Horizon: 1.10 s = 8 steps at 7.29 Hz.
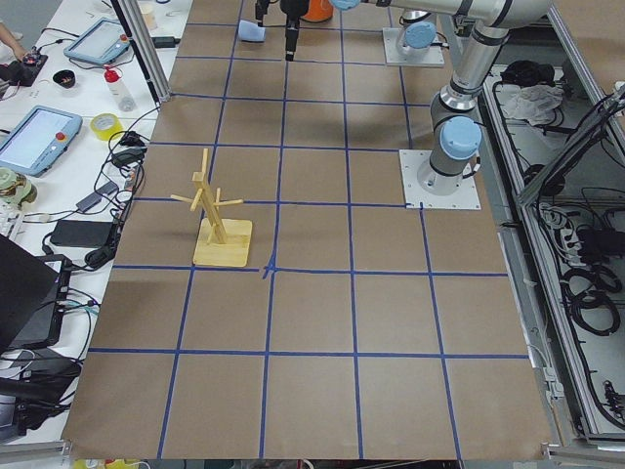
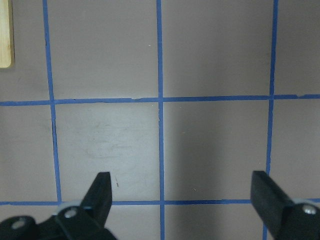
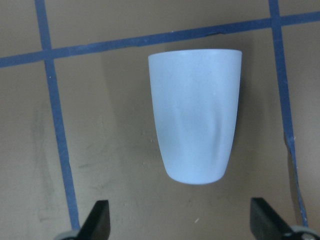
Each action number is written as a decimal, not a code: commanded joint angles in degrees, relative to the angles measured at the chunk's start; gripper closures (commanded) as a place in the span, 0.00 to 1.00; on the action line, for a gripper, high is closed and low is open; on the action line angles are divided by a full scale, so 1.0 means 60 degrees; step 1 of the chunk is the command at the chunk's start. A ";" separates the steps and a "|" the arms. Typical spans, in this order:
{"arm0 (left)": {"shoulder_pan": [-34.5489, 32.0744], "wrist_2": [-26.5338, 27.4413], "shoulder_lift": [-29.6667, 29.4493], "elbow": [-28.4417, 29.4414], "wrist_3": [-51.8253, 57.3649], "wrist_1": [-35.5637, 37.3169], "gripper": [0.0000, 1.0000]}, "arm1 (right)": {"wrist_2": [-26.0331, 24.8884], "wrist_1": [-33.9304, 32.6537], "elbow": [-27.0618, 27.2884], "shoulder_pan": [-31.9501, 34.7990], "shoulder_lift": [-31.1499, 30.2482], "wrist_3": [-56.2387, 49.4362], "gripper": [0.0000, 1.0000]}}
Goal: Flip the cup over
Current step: 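Lower the right gripper around the upside-down white cup and close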
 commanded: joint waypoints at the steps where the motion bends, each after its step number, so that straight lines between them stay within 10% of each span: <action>1: 0.0002 -0.0007 -0.0011 -0.0013 -0.0026 0.0006 0.00 | -0.0005 -0.0373 -0.0076 -0.0181 0.0494 -0.0006 0.00; 5: -0.0013 -0.0007 -0.0011 -0.0013 -0.0026 0.0006 0.00 | 0.0054 -0.0843 -0.0530 -0.0196 0.1315 0.0024 0.01; 7: -0.0013 -0.0007 -0.0011 -0.0012 -0.0026 0.0006 0.00 | 0.0142 -0.0843 -0.0531 -0.0196 0.1317 -0.0006 0.74; 8: -0.0013 0.0008 -0.0011 -0.0013 -0.0026 0.0006 0.00 | 0.0156 -0.0915 -0.0502 -0.0196 0.1157 -0.0209 0.90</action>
